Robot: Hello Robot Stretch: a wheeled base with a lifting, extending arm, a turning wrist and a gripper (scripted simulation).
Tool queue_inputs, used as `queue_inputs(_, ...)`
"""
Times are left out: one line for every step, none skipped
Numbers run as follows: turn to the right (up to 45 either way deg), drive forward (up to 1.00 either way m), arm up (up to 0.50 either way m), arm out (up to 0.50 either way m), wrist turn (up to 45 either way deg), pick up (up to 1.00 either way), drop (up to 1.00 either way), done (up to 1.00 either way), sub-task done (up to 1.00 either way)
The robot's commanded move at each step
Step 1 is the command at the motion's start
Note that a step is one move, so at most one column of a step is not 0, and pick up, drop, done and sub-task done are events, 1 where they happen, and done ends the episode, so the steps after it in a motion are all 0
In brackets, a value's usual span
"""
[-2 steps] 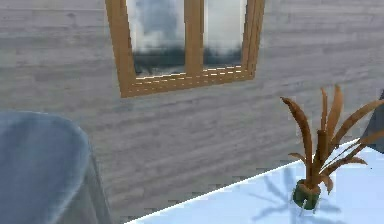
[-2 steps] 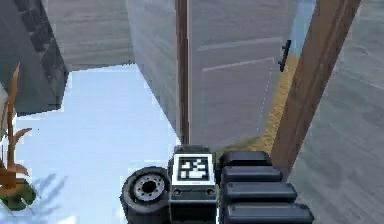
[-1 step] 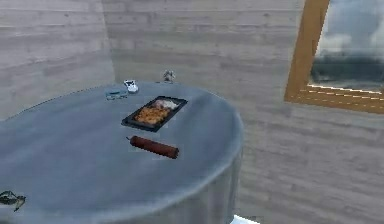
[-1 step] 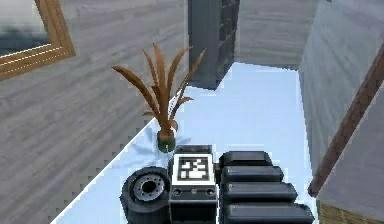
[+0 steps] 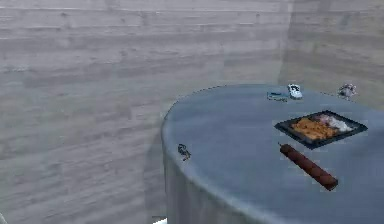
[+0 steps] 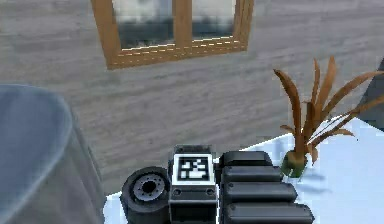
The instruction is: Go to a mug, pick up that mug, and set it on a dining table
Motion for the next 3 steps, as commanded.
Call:
queue_inputs(-39.0,0.0,0.0,0.0,0.0,0.0,0.0,0.0,0.0)
queue_inputs(0.0,0.3,0.0,0.0,0.0,0.0,0.0,0.0,0.0)
queue_inputs(12.0,0.0,0.0,0.0,0.0,0.0,0.0,0.0,0.0)
